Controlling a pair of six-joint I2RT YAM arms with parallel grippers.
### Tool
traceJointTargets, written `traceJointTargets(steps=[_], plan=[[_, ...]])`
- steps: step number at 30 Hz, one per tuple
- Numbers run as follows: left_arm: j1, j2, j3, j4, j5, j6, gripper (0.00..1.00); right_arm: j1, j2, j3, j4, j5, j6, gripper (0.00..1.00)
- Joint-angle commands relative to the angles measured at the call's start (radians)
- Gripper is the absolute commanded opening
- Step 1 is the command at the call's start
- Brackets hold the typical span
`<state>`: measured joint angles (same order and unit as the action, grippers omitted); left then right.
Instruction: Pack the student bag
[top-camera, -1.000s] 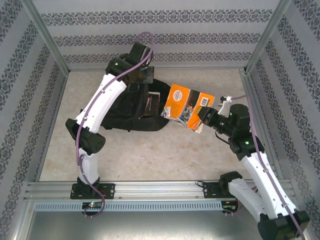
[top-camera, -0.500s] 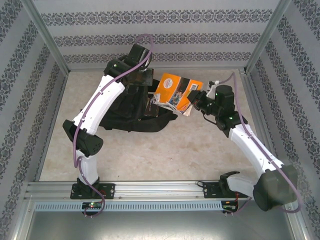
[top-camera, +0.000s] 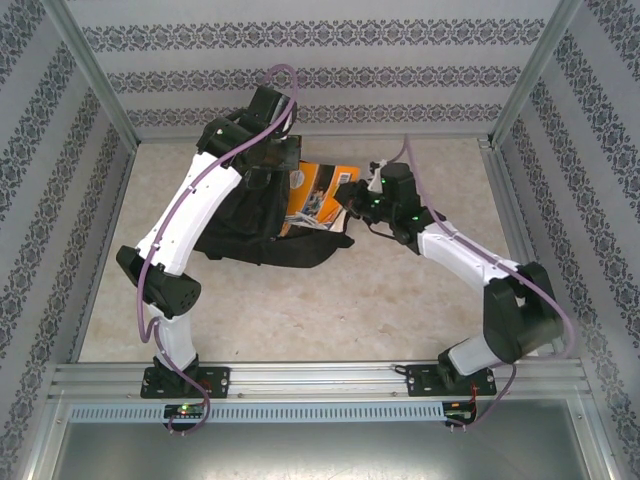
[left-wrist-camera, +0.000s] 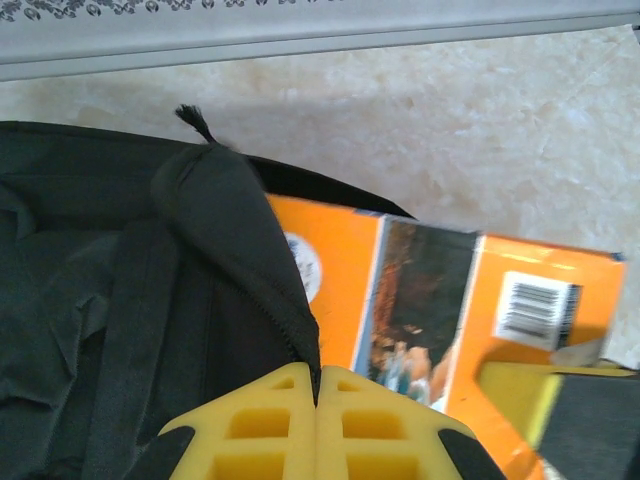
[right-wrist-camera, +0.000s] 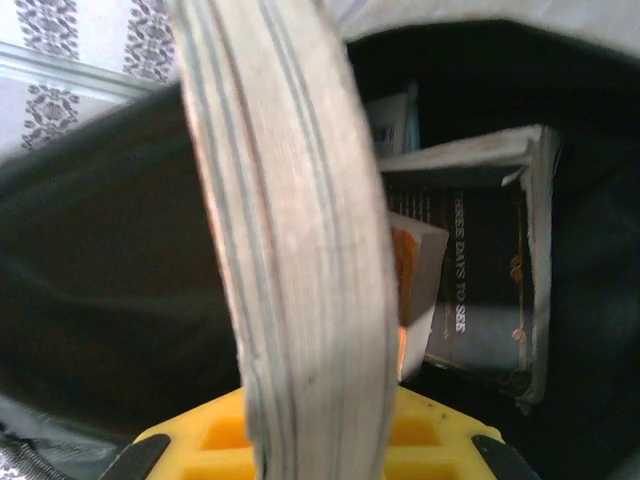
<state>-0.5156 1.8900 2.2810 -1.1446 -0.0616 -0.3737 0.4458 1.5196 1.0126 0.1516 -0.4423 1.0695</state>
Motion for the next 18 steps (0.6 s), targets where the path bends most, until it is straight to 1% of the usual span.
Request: traceJointTargets(steps=[1, 5, 8, 12, 15, 18], plan=[[0.005, -0.068, 0.020, 0.055, 0.017, 0.001, 0.00, 0.053, 0.056, 0.059, 0.120, -0.035, 0.042, 0.00], [0.003, -0.059, 0.011, 0.063, 0.069, -0.009, 0.00, 0.094, 0.152, 0.108, 0.131, -0.013, 0.089, 0.00], [0.003, -0.058, -0.001, 0.076, 0.115, -0.020, 0.00, 0.117, 0.250, 0.172, 0.157, 0.025, 0.133, 0.00], [0.003, -0.059, -0.018, 0.089, 0.141, -0.035, 0.00, 0.152, 0.435, 0.346, 0.178, 0.017, 0.181, 0.01], [0.003, -0.059, -0.033, 0.094, 0.143, -0.036, 0.00, 0.179, 0.565, 0.497, 0.170, -0.010, 0.193, 0.13], [0.002, -0.063, -0.059, 0.108, 0.143, -0.036, 0.00, 0.184, 0.654, 0.598, 0.163, -0.058, 0.203, 0.34]])
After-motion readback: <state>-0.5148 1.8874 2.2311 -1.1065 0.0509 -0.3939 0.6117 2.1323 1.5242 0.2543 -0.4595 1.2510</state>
